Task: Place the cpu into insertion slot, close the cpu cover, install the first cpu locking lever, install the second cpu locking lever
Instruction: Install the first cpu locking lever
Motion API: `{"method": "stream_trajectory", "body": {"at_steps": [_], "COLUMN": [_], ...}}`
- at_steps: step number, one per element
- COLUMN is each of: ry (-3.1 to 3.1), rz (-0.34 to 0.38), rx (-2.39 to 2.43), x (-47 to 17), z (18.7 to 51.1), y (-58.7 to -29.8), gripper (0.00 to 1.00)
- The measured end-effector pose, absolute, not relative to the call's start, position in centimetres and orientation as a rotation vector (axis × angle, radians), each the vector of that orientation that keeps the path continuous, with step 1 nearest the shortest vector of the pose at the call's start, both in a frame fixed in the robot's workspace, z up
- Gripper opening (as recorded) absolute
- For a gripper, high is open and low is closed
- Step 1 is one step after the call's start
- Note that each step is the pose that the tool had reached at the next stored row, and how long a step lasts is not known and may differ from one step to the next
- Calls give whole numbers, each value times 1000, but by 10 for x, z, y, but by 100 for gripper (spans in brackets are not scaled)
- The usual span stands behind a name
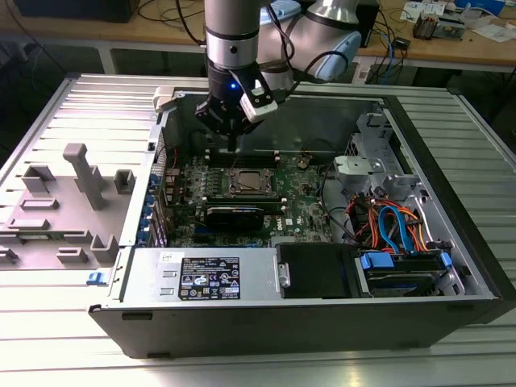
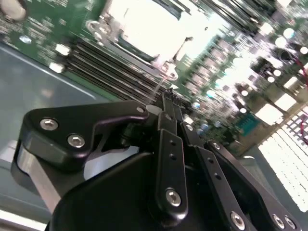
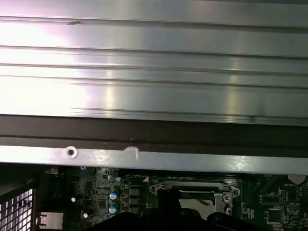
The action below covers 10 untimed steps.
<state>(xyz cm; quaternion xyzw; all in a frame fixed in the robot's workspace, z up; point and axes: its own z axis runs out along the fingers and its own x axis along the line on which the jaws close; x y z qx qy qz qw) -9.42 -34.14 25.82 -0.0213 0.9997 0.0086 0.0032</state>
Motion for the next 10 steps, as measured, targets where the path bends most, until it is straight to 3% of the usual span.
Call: {"method": "stream_trajectory", "body": {"at_steps": [10], "ry": [3134], "rz": [27], "rx": [-67], "x": [-91], "z": [258], "y": [-341], "gripper": [11]}}
